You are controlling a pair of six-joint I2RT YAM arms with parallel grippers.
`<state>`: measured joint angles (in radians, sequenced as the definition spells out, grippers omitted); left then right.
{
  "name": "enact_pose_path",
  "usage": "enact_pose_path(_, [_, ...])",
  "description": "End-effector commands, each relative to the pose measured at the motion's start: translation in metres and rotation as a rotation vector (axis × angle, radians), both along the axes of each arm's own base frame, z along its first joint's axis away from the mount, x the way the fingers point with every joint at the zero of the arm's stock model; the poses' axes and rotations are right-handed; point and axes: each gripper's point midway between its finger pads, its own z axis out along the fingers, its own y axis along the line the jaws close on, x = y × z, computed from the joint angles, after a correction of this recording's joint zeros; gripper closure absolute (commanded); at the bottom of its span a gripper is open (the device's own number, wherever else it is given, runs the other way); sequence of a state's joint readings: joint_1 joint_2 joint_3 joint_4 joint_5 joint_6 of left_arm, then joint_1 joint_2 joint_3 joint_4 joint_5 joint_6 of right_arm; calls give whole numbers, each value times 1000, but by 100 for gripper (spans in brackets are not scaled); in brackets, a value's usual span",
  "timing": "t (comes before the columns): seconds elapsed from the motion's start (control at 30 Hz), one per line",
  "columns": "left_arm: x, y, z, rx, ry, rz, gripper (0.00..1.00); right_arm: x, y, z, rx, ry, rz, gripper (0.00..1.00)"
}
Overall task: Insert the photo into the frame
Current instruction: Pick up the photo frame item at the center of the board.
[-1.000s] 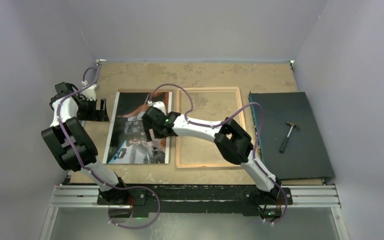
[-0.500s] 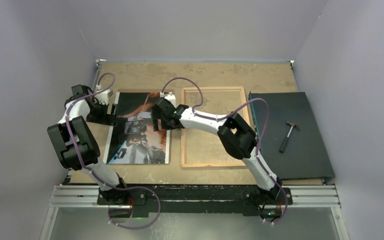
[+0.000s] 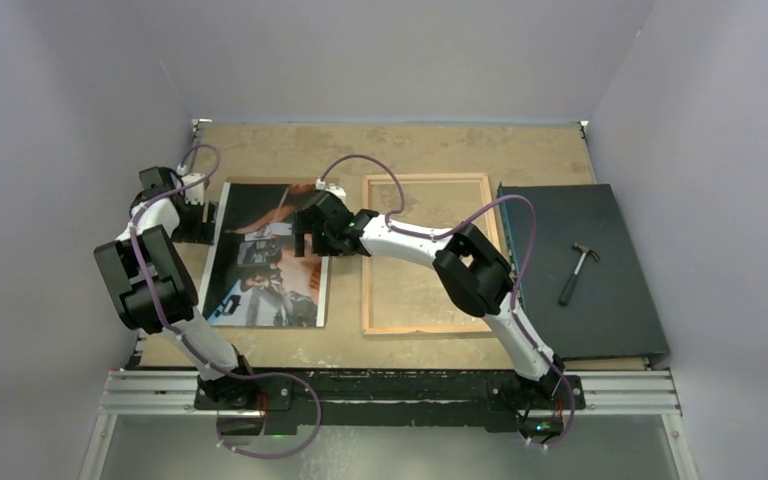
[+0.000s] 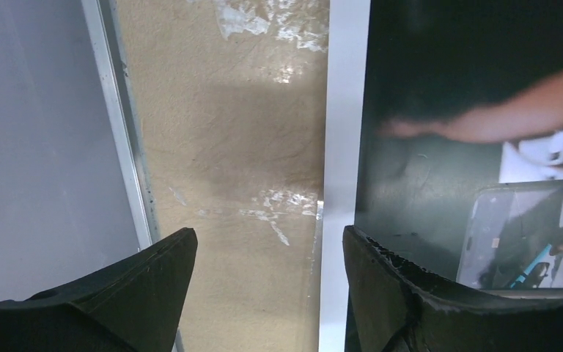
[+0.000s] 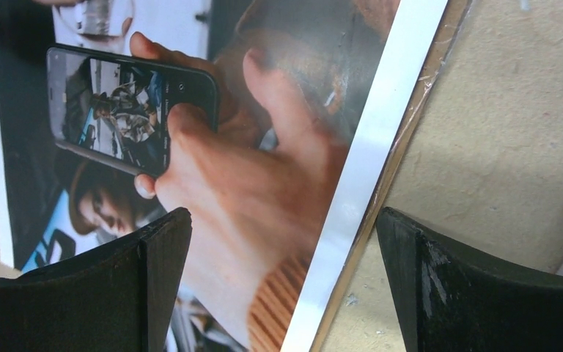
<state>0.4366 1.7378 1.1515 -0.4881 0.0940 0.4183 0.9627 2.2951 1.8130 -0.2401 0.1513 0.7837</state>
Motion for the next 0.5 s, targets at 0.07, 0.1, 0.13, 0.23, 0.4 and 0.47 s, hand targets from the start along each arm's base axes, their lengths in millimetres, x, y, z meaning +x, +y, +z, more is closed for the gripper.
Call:
enact_pose_path(0.07, [18,22,12,68,-44,90,29,11,-23,1,38,83,-31,1])
enact_pose_path(0.1, [20,24,12,75,-52,100,29,18,-28,2,41,81,-47,1])
enact_pose_path(0.13, [20,28,13,96,-54,116,29,24,-33,3,40,78,-61,1])
enact_pose_path(0.23, [21,39,17,145,-68,154,29,33,-37,0,30,72,-73,1])
enact_pose_path(0.4, [19,48,20,194,-86,191,29,34,-33,-12,26,92,-80,1])
enact_pose_path(0.47, [17,44,13,184,-76,183,29,34,-33,-18,21,98,-82,1])
